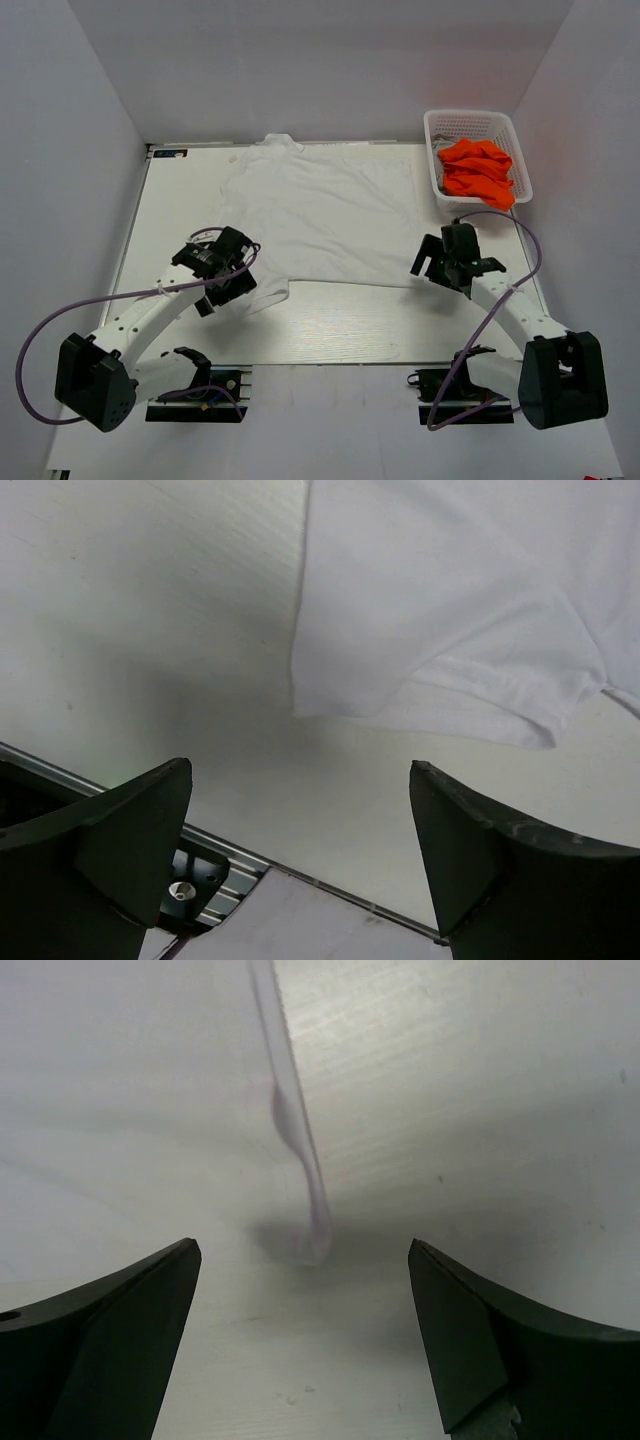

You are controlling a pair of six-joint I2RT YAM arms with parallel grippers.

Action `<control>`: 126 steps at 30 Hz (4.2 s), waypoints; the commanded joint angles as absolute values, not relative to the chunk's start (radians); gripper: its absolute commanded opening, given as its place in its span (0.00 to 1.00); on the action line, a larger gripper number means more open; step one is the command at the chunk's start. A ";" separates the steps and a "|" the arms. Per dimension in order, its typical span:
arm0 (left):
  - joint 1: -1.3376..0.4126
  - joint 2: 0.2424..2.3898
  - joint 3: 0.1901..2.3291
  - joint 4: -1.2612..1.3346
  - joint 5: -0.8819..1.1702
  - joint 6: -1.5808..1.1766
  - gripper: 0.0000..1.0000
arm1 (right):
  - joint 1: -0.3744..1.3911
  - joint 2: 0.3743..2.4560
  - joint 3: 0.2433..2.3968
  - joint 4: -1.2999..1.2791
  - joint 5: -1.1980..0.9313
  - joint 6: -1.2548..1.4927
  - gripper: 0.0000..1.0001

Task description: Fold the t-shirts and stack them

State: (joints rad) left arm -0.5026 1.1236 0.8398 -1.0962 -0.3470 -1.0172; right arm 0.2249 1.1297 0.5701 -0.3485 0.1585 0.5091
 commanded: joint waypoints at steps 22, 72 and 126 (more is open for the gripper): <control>-0.279 2.006 1.581 -0.572 -0.466 -0.652 1.00 | 0.293 1.960 1.377 -0.235 0.215 0.449 0.90; -0.176 1.064 0.595 -0.695 0.046 -0.816 0.93 | 0.344 1.378 0.862 -0.158 0.314 0.646 0.90; -0.156 1.198 0.698 -0.262 0.083 -0.698 0.00 | 0.302 1.503 0.848 -0.140 0.175 0.647 0.00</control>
State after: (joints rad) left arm -0.1669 1.1900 0.6327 -0.3187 0.0544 -0.7132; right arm 0.3031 1.4967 0.7826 -0.1619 0.1791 0.6868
